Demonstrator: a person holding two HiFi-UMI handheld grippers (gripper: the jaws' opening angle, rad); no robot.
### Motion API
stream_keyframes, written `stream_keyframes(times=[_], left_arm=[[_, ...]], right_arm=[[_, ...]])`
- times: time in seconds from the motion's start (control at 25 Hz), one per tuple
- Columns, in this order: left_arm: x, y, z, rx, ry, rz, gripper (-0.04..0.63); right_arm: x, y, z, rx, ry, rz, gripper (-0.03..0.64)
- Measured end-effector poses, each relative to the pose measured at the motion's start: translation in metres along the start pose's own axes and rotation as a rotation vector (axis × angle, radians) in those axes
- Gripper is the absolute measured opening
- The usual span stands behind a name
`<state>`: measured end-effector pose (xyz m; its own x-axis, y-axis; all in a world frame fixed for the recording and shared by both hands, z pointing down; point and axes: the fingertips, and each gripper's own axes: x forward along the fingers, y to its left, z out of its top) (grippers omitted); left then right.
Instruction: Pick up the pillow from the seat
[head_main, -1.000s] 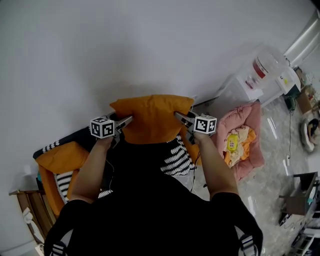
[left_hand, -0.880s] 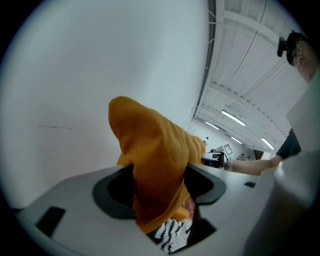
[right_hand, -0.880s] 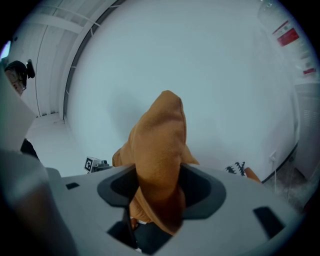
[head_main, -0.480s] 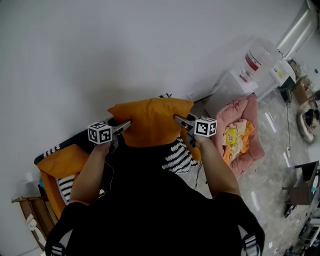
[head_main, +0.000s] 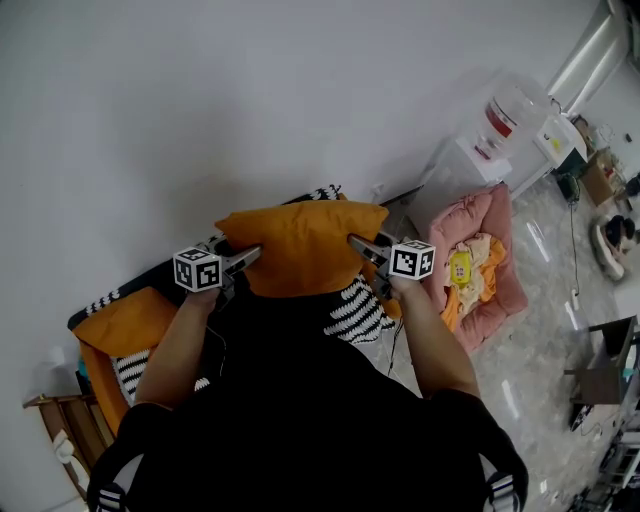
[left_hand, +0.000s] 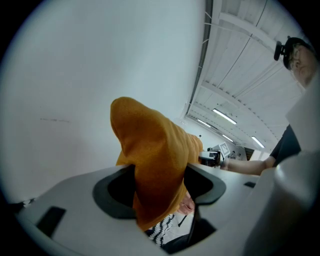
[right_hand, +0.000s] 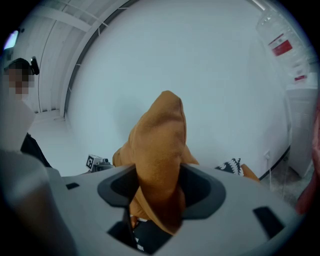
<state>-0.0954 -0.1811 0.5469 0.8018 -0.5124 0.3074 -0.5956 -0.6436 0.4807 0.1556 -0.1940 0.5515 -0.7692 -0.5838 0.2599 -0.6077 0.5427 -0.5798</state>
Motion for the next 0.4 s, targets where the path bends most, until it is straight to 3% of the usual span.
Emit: stream_keyframes(times=[0.4], left_arm=[[-0.0062, -0.0062, -0.0077, -0.003, 0.015, -0.018, 0.29]], right_arm=[[-0.0061, 0.0052, -0.0064, 0.012, -0.013, -0.002, 0.247]])
